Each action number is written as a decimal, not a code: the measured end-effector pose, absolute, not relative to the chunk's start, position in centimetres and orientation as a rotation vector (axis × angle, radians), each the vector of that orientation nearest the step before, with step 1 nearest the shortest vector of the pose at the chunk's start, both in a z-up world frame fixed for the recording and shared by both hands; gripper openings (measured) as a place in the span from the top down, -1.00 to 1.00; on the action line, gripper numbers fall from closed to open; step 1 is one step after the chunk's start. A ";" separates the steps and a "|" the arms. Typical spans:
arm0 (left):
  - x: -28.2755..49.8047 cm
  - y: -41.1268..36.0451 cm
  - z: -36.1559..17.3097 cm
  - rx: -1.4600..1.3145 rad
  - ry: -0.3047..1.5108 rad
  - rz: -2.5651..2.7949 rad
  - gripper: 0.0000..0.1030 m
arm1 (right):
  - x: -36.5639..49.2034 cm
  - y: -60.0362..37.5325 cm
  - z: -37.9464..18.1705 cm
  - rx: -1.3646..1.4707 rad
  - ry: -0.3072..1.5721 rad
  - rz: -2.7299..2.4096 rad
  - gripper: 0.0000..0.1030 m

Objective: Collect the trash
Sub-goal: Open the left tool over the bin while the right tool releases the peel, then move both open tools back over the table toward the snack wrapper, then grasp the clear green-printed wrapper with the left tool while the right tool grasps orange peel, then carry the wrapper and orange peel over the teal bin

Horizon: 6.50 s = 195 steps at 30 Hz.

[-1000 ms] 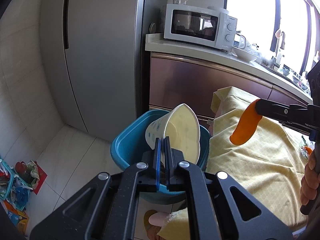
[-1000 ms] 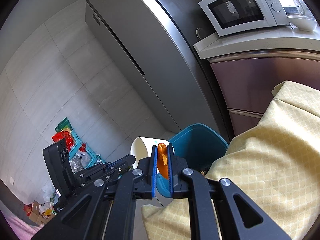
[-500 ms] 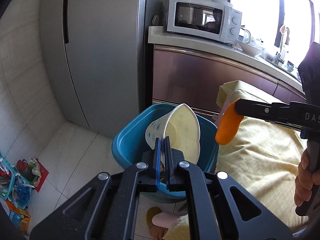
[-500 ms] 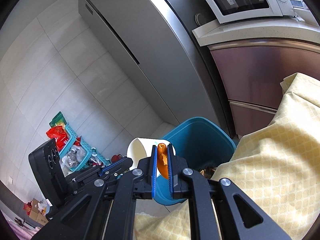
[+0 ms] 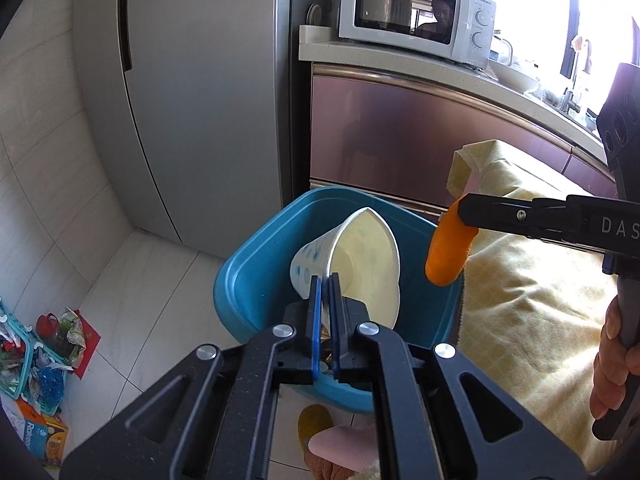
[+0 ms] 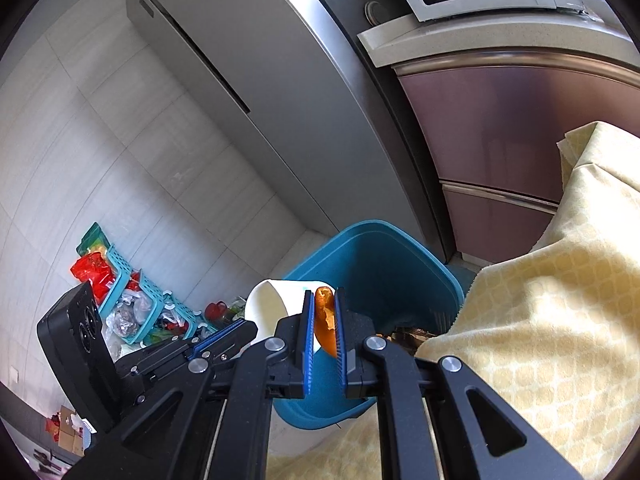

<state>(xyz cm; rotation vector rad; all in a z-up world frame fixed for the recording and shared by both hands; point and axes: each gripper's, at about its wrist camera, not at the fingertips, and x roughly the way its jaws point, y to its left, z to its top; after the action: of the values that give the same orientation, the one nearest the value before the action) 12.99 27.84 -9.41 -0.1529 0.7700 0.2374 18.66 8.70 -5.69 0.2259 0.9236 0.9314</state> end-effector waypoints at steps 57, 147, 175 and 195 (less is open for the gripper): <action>14.0 -6.4 -5.9 0.073 0.747 -0.595 0.16 | 3.0 -29.5 -4.8 0.429 0.640 0.252 0.34; 18.3 -3.0 -7.4 -0.142 0.904 -0.509 0.55 | 5.8 -27.1 -6.3 0.475 0.737 0.428 0.92; 10.0 11.6 -3.9 -0.114 0.752 -0.275 0.55 | 7.5 -17.8 -3.4 0.429 0.717 0.664 0.92; 6.7 22.4 -2.9 -0.188 0.707 -0.059 0.55 | 9.7 -8.5 -1.7 0.342 0.750 0.839 0.96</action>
<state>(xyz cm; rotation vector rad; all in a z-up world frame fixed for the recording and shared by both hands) 6.74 22.40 -2.89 -0.1879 0.7070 -0.0590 9.75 -8.45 -1.71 0.3420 0.7501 0.8389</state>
